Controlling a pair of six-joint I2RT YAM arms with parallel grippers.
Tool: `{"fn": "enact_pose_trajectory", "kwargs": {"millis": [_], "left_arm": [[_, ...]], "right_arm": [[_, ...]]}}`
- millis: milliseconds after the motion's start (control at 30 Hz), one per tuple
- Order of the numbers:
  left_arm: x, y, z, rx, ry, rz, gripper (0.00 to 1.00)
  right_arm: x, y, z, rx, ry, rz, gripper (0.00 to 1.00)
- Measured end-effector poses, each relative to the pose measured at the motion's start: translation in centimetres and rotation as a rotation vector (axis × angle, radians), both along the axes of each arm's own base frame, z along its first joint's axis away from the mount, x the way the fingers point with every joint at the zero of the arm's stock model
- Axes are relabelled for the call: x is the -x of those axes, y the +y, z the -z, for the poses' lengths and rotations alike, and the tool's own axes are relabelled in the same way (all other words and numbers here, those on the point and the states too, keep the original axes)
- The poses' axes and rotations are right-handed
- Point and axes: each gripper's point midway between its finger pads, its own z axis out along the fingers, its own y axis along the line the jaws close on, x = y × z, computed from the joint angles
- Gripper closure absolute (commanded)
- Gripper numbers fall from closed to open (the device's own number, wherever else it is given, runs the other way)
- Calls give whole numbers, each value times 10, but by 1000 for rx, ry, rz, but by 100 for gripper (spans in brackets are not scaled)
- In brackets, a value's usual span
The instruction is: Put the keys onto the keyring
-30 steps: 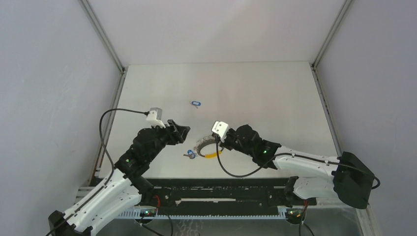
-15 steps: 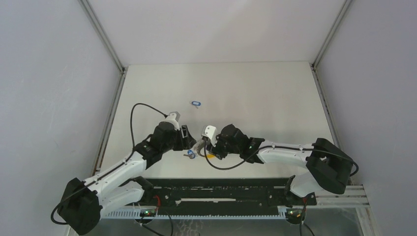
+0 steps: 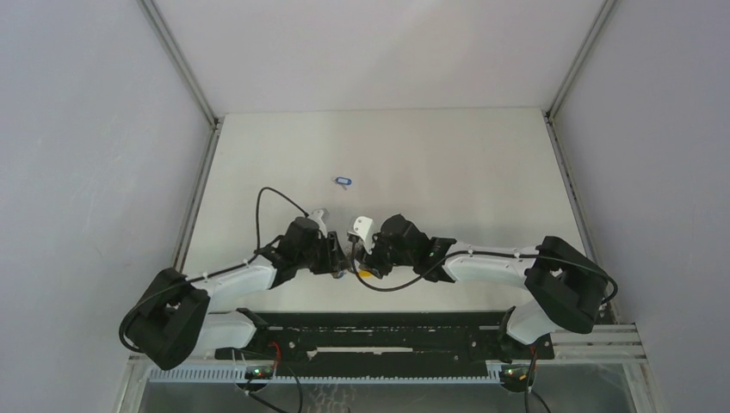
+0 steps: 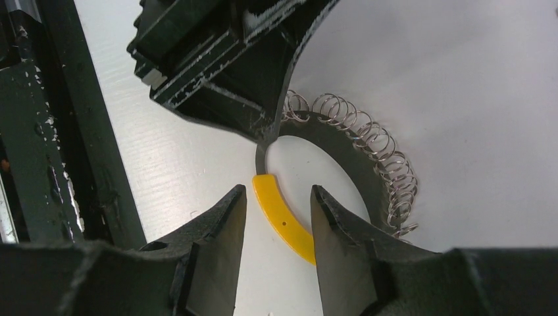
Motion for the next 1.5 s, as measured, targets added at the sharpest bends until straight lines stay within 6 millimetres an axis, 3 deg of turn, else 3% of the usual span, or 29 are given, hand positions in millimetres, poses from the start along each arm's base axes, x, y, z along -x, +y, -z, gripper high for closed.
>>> {"fn": "enact_pose_trajectory", "kwargs": {"millis": [367,500,667,800,1100,1500], "left_arm": [[22,-49,-12,152,30,136,51],[19,-50,-29,180,-14,121,50],[12,-36,-47,157,-90,60,53],[13,-23,-38,96,-74,21,56],[16,-17,-21,39,-36,15,56],[16,-18,3,-8,16,22,51]], "right_arm": [[-17,-14,-5,-13,-3,70,59],[-21,-23,-13,-33,-9,101,59],[-22,-27,-17,-43,-15,112,59],[-21,-28,-15,-40,-10,114,60],[-9,-15,-14,-112,115,130,61],[20,2,21,-79,288,179,59]]}}
